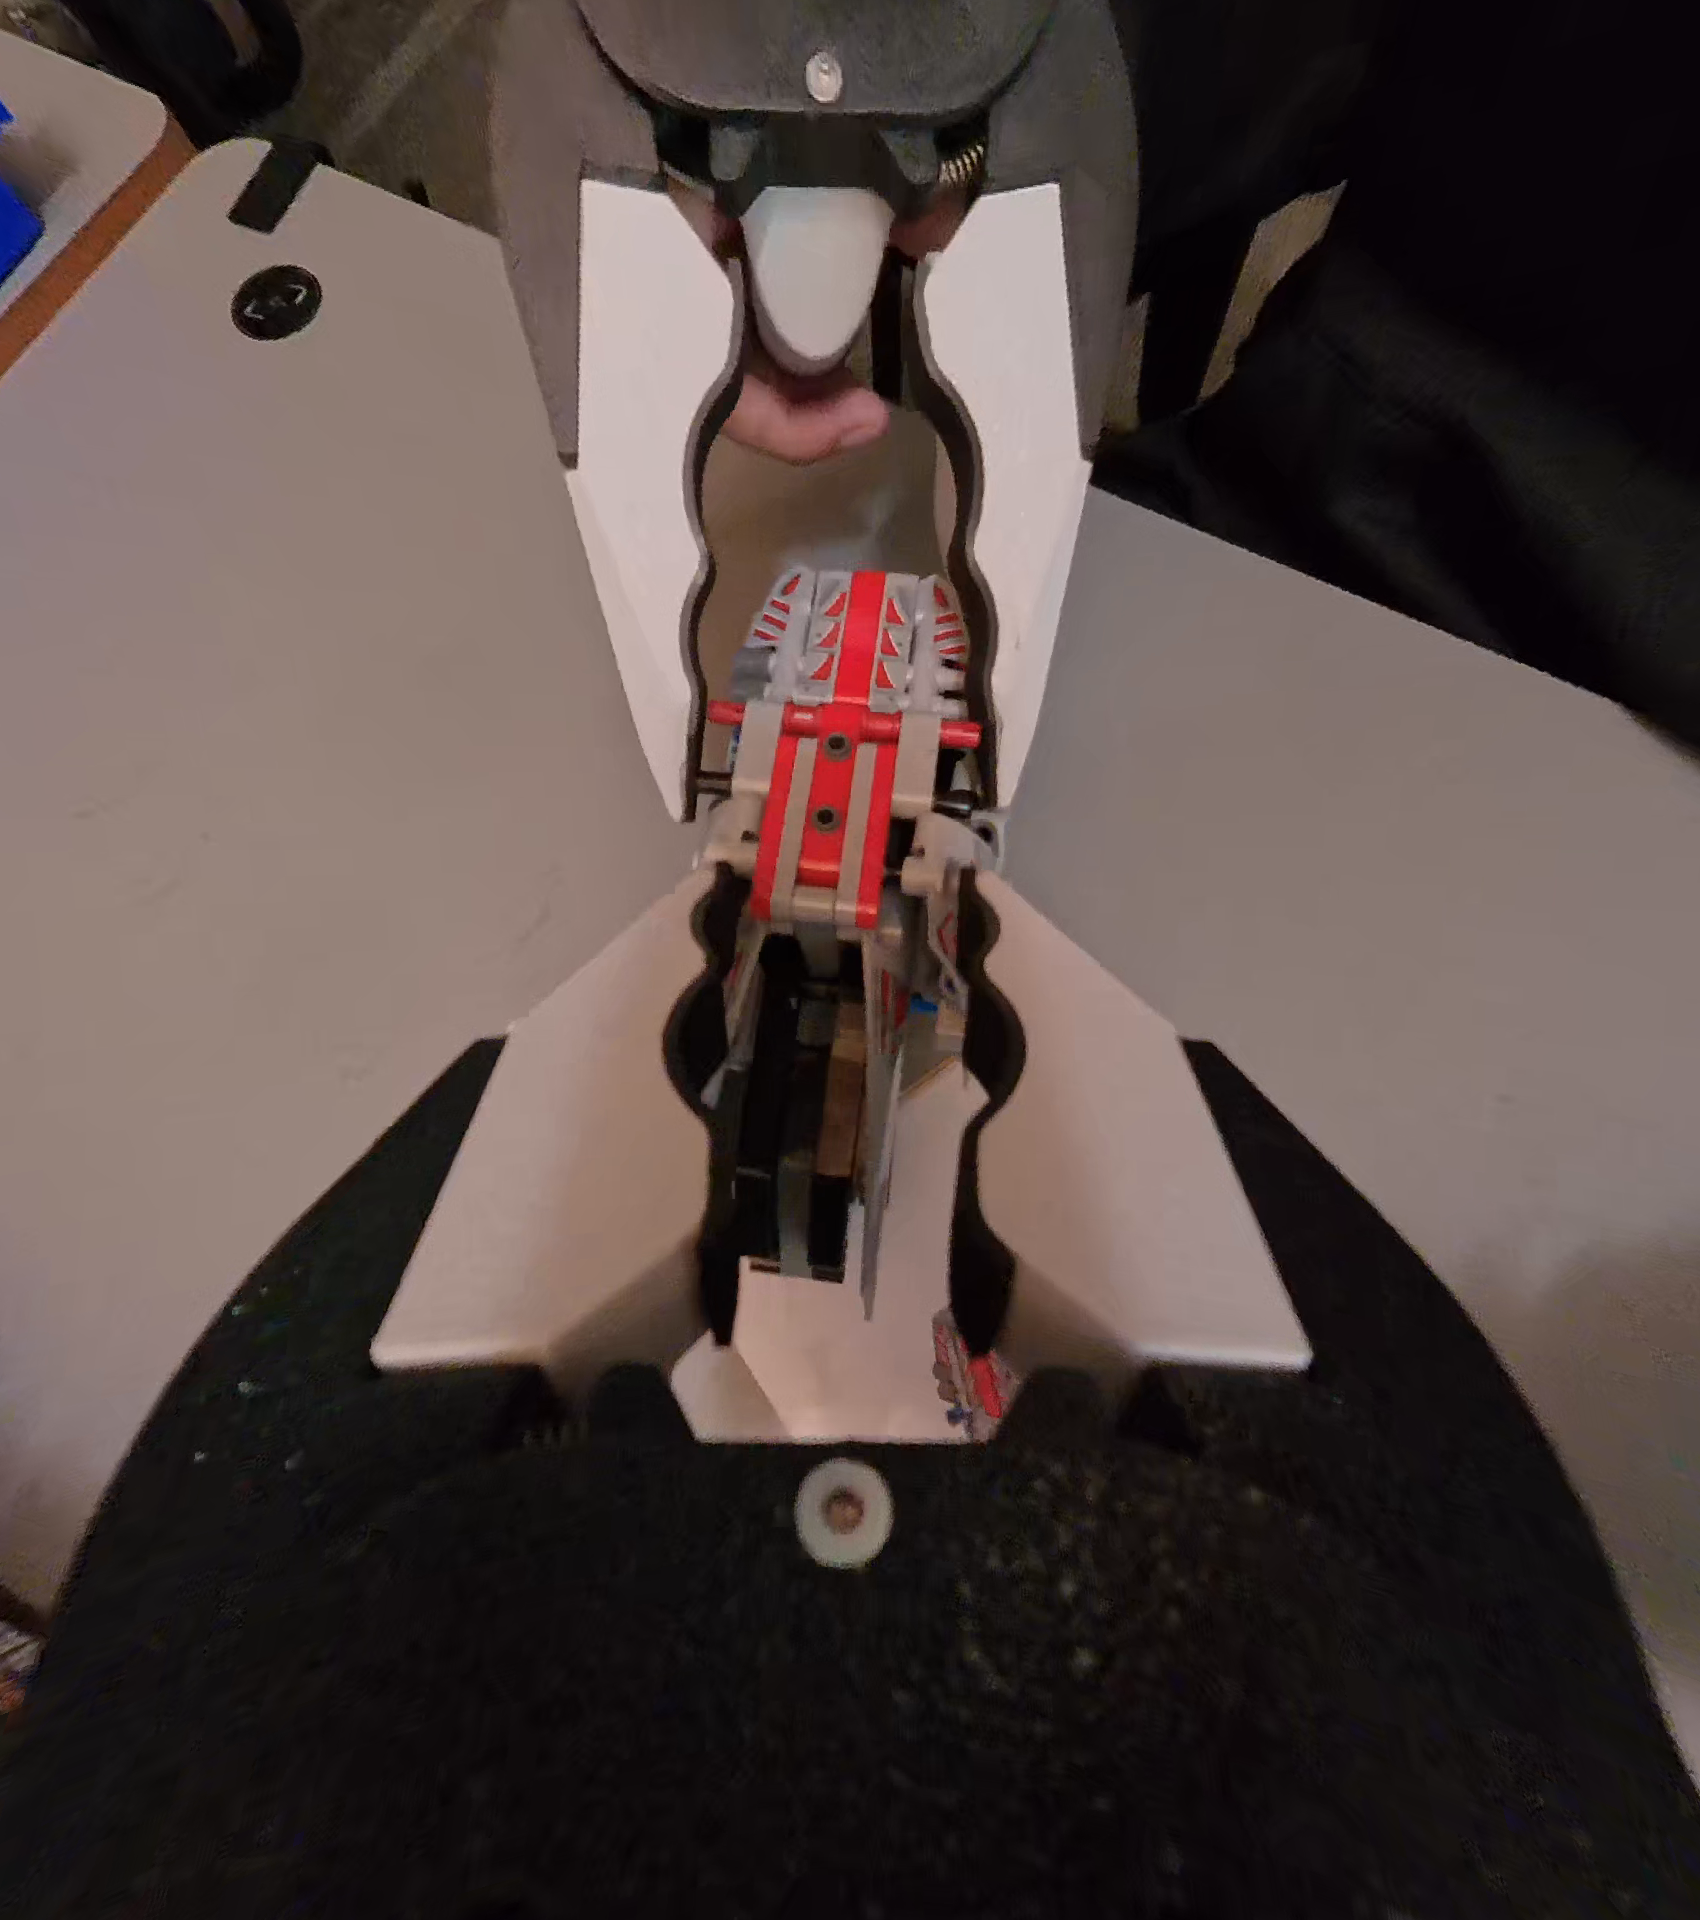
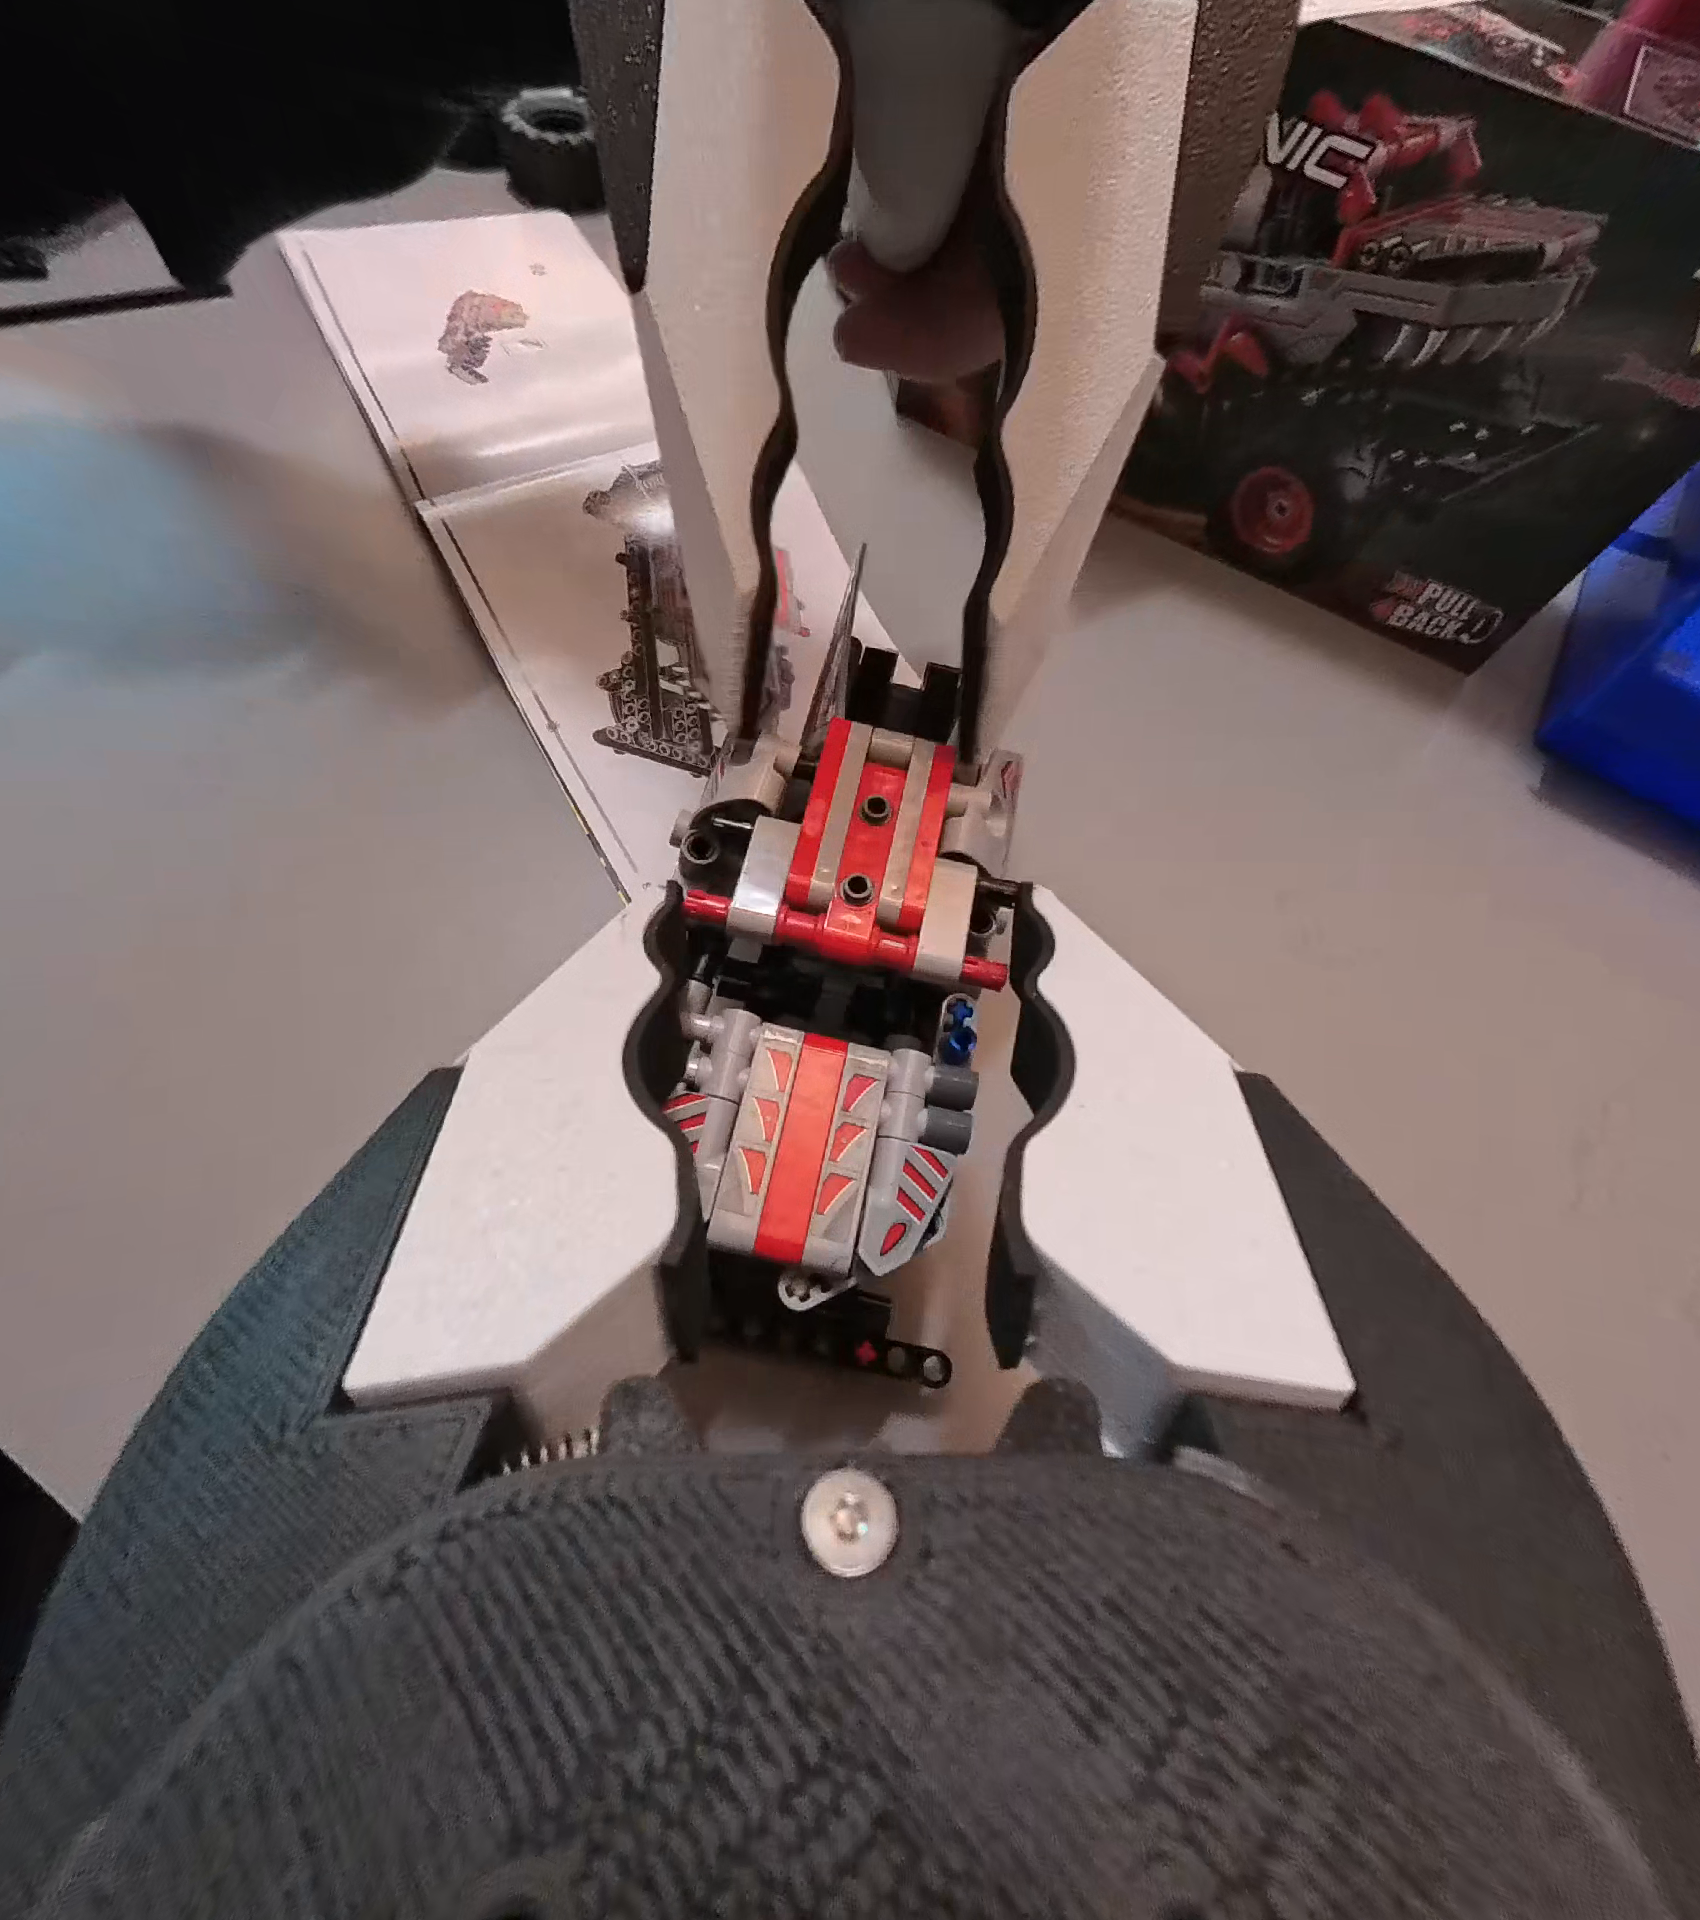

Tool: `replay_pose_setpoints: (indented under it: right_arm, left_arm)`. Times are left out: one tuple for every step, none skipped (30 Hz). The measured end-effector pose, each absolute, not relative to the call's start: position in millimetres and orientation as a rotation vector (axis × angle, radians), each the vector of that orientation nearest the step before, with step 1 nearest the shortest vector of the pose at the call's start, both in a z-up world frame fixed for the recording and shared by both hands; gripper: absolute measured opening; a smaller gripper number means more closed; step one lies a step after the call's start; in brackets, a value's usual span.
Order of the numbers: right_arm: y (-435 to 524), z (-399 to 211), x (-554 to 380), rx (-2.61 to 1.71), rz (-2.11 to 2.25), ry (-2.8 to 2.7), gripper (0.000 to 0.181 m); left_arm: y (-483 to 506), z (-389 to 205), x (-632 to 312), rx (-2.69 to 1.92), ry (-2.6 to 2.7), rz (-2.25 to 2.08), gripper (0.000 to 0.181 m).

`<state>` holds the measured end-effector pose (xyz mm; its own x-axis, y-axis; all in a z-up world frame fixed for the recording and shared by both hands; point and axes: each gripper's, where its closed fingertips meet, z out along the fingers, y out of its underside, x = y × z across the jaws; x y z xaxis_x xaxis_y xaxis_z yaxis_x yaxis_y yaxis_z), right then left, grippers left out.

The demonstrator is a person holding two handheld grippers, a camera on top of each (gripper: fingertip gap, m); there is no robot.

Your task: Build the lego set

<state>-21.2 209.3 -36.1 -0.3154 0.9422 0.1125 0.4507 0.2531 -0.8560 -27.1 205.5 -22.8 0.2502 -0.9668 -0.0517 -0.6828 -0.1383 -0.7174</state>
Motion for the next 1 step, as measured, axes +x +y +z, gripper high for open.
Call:
replay_pose_setpoints:
  right_arm:
    - [209.5,-36.1,-21.2,-1.252,0.988,-1.894,0.061]
  left_arm:
    - [206.6,-23.1,-26.5,-1.89,1.52,-0.541,0.04]
